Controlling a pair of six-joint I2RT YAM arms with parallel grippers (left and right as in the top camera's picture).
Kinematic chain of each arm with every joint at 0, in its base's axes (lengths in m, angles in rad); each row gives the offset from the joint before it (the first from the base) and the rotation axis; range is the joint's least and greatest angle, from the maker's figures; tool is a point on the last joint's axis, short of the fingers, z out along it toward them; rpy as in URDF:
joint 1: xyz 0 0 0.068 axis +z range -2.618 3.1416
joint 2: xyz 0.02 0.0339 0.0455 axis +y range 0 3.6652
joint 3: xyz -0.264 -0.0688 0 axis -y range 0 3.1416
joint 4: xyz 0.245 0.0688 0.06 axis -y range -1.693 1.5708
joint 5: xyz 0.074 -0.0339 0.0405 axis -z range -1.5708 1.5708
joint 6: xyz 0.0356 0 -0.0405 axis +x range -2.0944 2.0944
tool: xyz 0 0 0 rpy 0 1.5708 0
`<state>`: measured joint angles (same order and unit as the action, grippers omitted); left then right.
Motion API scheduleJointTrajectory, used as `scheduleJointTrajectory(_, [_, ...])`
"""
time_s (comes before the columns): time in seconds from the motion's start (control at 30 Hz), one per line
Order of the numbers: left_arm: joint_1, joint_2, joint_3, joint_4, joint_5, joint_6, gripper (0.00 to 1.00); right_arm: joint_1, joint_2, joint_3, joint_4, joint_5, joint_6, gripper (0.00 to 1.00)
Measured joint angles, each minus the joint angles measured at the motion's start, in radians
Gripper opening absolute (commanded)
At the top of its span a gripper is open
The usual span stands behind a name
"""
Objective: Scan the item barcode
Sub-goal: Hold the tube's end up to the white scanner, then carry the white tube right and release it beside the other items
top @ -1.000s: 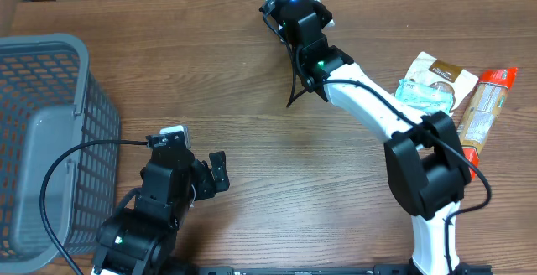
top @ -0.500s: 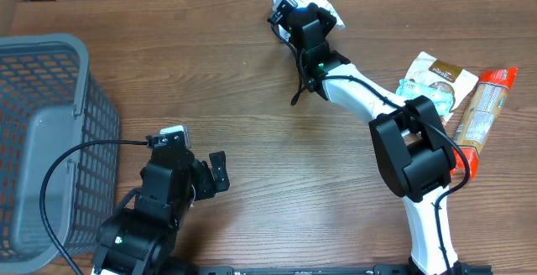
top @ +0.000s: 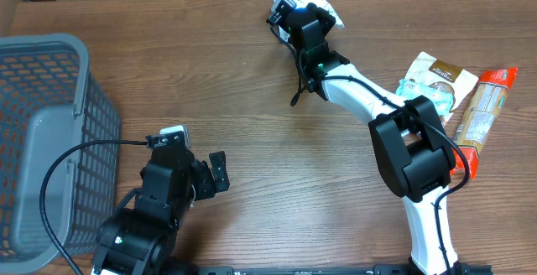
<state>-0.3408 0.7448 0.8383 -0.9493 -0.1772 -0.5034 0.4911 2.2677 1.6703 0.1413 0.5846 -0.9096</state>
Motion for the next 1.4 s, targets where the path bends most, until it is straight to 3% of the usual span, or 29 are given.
scheduleJointTrajectory(0.3, [0.000,0.000,0.000,0.000,0.000,0.000,1.00,0.026,0.000,0.000,-0.028,0.084,-0.016,0.04])
scheduleJointTrajectory(0.57, [0.000,0.000,0.000,0.000,0.000,0.000,1.00,0.089,-0.059,-0.003,-0.324,0.050,0.106,0.04])
scheduleJointTrajectory(0.73, [0.000,0.000,0.000,0.000,0.000,0.000,0.99,0.105,-0.244,-0.004,-0.578,-0.067,0.302,0.04])
scheduleJointTrajectory(0.87, [0.000,0.000,0.000,0.000,0.000,0.000,1.00,0.082,-0.457,-0.002,-0.753,-0.267,0.527,0.04])
scheduleJointTrajectory(1.03, [0.000,0.000,0.000,0.000,0.000,0.000,1.00,-0.031,-0.667,0.009,-1.010,-0.550,0.807,0.04])
scheduleJointTrajectory(1.17, [0.000,0.000,0.000,0.000,0.000,0.000,1.00,-0.163,-0.697,0.009,-1.209,-0.687,0.969,0.04])
scheduleJointTrajectory(1.4, [0.000,0.000,0.000,0.000,0.000,0.000,1.00,-0.419,-0.679,-0.206,-1.181,-0.768,1.141,0.04])
